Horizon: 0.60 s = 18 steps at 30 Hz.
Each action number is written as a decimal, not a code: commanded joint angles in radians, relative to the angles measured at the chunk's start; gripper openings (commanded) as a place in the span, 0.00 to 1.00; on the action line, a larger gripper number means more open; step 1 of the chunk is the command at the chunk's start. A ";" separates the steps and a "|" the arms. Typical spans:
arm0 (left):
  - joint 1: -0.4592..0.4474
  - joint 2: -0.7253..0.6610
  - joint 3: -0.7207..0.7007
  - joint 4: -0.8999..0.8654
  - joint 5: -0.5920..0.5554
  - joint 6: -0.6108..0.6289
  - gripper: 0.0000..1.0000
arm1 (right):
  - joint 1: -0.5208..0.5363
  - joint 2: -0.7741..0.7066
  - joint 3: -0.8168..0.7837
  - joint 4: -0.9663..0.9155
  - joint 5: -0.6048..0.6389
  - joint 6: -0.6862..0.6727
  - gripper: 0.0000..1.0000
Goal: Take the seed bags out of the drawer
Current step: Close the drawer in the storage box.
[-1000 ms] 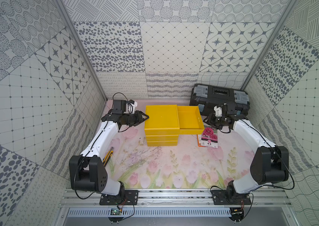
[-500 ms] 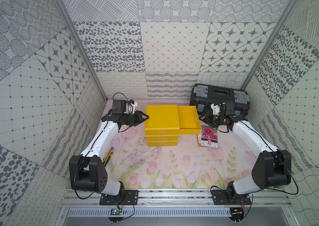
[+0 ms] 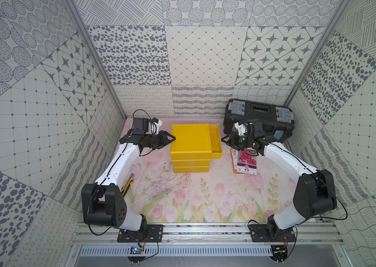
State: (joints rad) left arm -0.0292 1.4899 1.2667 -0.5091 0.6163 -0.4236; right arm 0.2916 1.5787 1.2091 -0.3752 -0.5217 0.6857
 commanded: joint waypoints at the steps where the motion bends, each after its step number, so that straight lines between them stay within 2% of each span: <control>1: 0.005 0.003 -0.018 -0.158 -0.113 0.017 0.43 | 0.036 0.029 0.027 0.098 -0.024 0.044 0.48; 13: 0.005 0.003 -0.018 -0.158 -0.110 0.017 0.43 | 0.137 0.087 0.040 0.185 -0.023 0.107 0.48; 18: 0.005 0.006 -0.018 -0.158 -0.109 0.018 0.43 | 0.146 0.086 0.030 0.187 -0.013 0.106 0.49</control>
State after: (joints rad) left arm -0.0292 1.4899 1.2667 -0.5091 0.6163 -0.4236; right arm 0.4049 1.6505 1.2156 -0.2581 -0.5102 0.7830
